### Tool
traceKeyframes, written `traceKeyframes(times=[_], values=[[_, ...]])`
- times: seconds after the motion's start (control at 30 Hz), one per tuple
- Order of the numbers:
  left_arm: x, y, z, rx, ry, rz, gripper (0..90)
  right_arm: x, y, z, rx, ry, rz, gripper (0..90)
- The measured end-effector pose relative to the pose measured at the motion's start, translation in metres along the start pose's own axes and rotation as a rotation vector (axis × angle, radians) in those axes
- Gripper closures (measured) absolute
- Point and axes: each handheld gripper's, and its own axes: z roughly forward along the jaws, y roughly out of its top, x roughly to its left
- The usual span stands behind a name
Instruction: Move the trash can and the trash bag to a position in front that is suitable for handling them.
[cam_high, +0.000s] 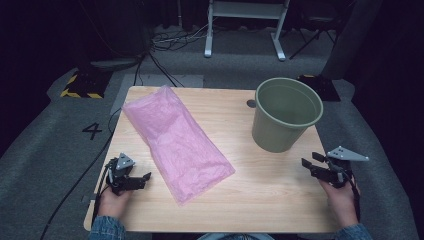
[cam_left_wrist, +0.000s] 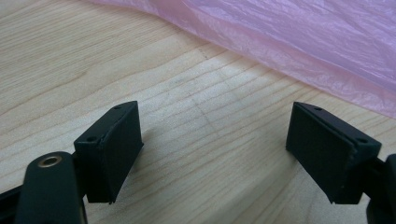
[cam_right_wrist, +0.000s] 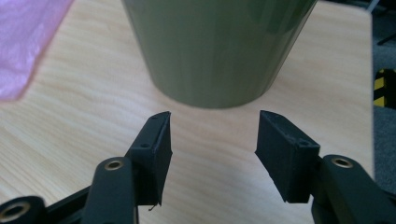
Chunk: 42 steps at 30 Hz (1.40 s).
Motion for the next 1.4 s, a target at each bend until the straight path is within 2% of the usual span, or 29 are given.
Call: traceKeyframes(times=[0.13, 0.17, 0.33, 0.4, 0.43, 0.47, 0.6, 0.67, 0.73, 0.77, 0.8, 1.0, 1.2, 1.33, 1.37, 1.4], values=[[0.0, 0.0, 0.0, 0.001, 0.0, 0.0, 17.9, -0.005, 0.01, -0.006, -0.014, -0.002, 0.0, 44.8], [0.0, 0.0, 0.0, 0.0, 0.0, 0.0, 17.9, -0.009, 0.016, -0.01, -0.023, 0.011, 0.018, 44.7], [0.0, 0.0, 0.0, 0.001, 0.0, 0.0, 17.9, -0.016, 0.03, -0.015, -0.024, 0.04, 0.036, 42.2], [0.0, 0.0, 0.0, 0.0, 0.0, 0.0, 17.9, -0.02, 0.044, -0.022, -0.028, 0.039, 0.019, 41.3], [0.0, 0.0, 0.0, 0.0, 0.0, 0.0, 17.9, -0.02, 0.044, -0.022, -0.028, 0.039, 0.019, 41.3], [0.0, 0.0, 0.0, 0.0, 0.0, 0.001, 17.9, -0.023, 0.055, -0.026, -0.035, 0.017, -0.009, 40.9], [0.0, 0.0, 0.0, 0.0, 0.0, 0.001, 17.9, -0.026, 0.078, -0.029, -0.047, 0.015, -0.063, 39.9], [0.0, 0.0, 0.0, 0.001, 0.0, 0.0, 17.9, -0.028, 0.087, -0.028, -0.049, 0.017, -0.084, 40.1], [0.0, 0.0, 0.0, 0.0, 0.0, 0.001, 17.9, -0.031, 0.095, -0.025, -0.047, 0.046, -0.078, 40.5], [0.0, 0.0, 0.0, 0.0, 0.0, 0.001, 17.9, -0.031, 0.095, -0.025, -0.047, 0.046, -0.078, 40.5], [0.0, 0.0, 0.0, 0.0, 0.0, 0.0, 17.9, -0.035, 0.105, -0.023, -0.056, 0.063, -0.073, 40.3], [0.0, 0.0, 0.0, 0.001, 0.0, 0.0, 17.8, -0.04, 0.124, -0.025, -0.089, 0.053, -0.082, 39.3], [0.0, 0.0, 0.0, 0.001, 0.001, 0.0, 17.8, -0.055, 0.142, -0.008, -0.054, 0.017, -0.059, 36.3], [0.0, 0.0, 0.0, 0.002, 0.001, 0.002, 17.8, -0.063, 0.143, 0.002, -0.045, -0.001, -0.034, 36.0], [0.0, 0.0, 0.0, 0.001, 0.001, 0.001, 17.8, -0.068, 0.143, 0.008, -0.039, -0.029, -0.025, 35.5], [0.0, 0.0, 0.0, 0.002, 0.001, 0.001, 17.8, -0.071, 0.143, 0.011, -0.032, -0.037, -0.014, 35.1]])
